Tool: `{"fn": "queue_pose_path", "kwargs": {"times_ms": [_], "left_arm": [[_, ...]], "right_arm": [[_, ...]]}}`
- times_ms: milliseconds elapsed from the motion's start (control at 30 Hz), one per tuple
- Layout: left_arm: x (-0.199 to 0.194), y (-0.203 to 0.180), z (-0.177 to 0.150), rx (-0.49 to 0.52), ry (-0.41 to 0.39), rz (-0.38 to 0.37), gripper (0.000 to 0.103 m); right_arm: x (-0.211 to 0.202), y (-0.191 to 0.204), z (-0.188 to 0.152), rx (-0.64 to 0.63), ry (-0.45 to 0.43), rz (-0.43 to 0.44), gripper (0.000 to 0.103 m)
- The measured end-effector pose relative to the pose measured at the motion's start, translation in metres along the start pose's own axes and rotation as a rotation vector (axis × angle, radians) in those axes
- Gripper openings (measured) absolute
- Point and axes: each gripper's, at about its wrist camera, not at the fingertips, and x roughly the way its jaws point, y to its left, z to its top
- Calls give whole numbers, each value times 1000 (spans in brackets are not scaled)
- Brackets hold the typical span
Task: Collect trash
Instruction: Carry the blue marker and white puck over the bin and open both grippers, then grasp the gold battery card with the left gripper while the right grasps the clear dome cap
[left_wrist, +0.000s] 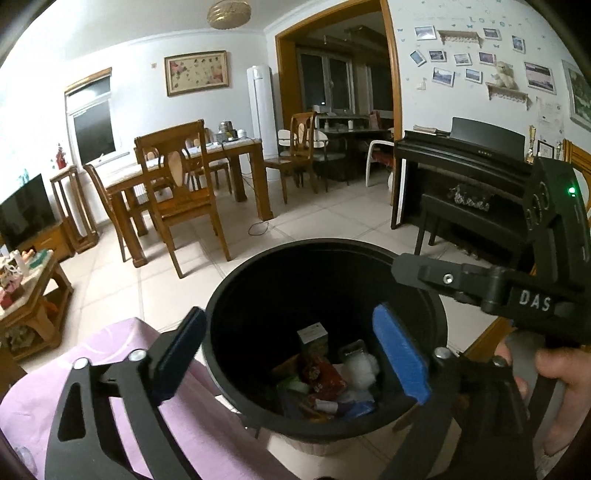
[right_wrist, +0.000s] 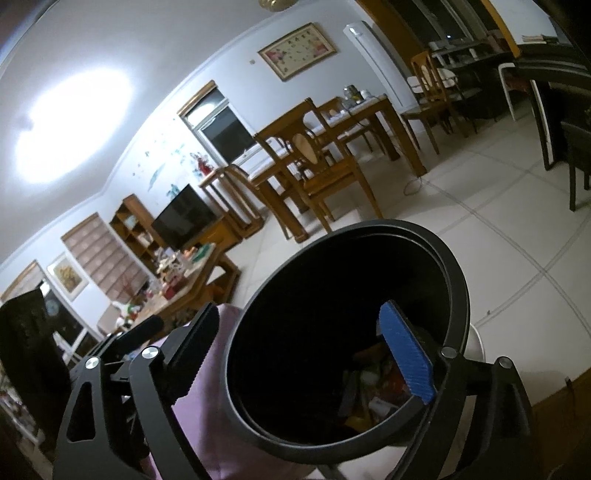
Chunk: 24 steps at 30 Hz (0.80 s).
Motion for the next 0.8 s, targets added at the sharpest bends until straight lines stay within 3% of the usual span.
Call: {"fn": "queue_pose_path", "kwargs": {"times_ms": [300,567,800], "left_arm": [[-29,52,-23,-57,67,61,94],[-95,158,-83,-207,156,261,95],[-139,237,-152,-324,309,405,97]], "right_arm": [[7,34,-16,-58,46,27,91],[43,107,-39,-188,146,106,91],[76,200,-76,-339,266,216,89]]}}
